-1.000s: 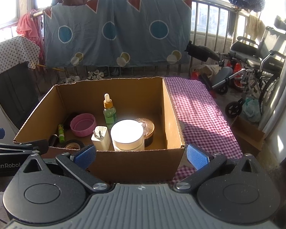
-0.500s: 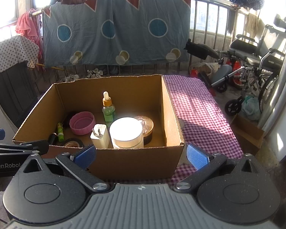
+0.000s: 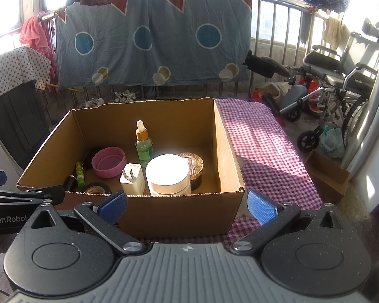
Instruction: Organize rigid objects
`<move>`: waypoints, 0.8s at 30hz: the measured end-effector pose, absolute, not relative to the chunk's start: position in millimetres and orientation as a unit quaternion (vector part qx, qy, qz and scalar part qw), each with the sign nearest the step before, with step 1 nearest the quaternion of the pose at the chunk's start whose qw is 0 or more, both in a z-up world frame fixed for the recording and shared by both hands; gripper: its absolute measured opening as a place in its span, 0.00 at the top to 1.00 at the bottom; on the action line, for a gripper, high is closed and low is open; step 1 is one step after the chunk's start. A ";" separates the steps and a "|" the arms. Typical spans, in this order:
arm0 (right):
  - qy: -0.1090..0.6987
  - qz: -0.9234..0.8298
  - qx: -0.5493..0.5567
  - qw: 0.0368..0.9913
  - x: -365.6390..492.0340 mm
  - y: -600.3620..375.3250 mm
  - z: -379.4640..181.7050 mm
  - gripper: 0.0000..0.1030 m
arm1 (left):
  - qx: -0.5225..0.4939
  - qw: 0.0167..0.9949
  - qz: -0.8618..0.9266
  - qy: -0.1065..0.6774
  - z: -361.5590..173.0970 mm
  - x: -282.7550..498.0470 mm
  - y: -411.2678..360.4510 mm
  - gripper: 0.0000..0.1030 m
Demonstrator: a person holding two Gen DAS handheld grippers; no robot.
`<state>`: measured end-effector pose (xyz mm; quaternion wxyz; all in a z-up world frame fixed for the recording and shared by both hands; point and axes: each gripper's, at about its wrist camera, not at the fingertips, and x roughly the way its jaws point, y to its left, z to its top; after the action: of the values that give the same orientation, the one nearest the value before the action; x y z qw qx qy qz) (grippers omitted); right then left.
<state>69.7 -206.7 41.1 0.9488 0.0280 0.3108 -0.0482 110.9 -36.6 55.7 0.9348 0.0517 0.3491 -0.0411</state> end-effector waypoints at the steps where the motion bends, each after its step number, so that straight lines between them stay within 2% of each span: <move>1: 0.311 -0.049 0.028 0.949 69.2 -206.4 40.7 0.00 | 0.051 0.935 -0.041 0.350 54.9 110.5 -36.4 0.01; 24: 0.313 -0.050 0.029 0.948 66.7 -207.7 41.1 0.00 | 0.052 0.934 -0.041 0.351 51.9 109.0 -36.3 0.01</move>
<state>66.7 -207.7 41.1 0.9480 0.0294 0.3131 -0.0498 109.0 -36.3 51.9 0.9340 0.0523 0.3511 -0.0408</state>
